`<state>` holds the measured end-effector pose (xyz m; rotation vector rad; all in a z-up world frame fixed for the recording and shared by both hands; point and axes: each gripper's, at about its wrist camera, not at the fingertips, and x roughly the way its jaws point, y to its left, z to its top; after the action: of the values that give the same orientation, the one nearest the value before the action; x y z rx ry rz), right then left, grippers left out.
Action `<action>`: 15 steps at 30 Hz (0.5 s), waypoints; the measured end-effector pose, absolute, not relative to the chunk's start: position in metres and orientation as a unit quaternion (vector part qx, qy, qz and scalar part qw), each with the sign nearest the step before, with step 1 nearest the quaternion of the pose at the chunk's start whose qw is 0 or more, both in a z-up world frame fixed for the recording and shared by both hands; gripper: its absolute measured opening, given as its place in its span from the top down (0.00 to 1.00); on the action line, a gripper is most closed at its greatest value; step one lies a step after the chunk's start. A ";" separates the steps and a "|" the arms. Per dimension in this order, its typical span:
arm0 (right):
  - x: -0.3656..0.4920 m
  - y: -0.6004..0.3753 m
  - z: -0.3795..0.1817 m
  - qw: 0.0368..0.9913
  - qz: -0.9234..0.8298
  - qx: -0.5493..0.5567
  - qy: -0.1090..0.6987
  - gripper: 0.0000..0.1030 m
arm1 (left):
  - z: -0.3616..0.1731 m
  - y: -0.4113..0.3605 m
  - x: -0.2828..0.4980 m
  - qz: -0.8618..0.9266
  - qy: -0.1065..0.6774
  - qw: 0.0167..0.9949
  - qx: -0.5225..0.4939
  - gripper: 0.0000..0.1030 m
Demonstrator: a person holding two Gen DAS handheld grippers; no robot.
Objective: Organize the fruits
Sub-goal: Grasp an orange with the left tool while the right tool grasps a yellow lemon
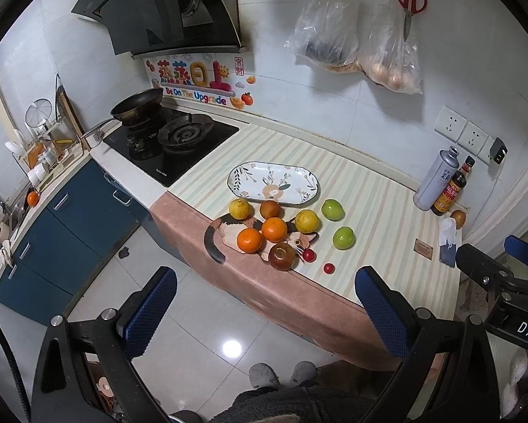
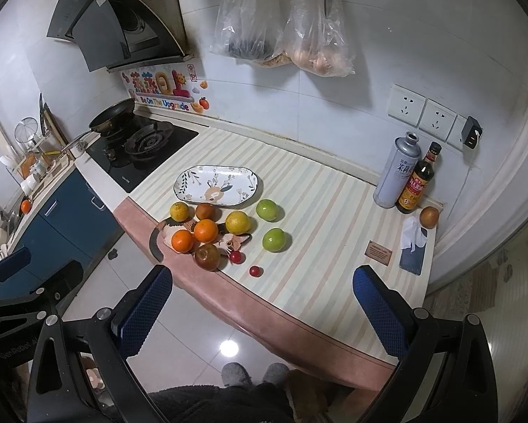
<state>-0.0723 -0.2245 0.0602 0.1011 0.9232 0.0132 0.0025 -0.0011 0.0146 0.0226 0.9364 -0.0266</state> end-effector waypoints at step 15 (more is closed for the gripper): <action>0.009 -0.203 -0.041 0.859 0.018 0.159 0.486 0.00 | -0.070 0.072 0.109 0.079 0.458 0.884 0.048 0.00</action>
<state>0.0091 -0.2027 -0.0411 0.3331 1.0210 0.0373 0.1086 0.0721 -0.0702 0.1001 0.9524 0.1644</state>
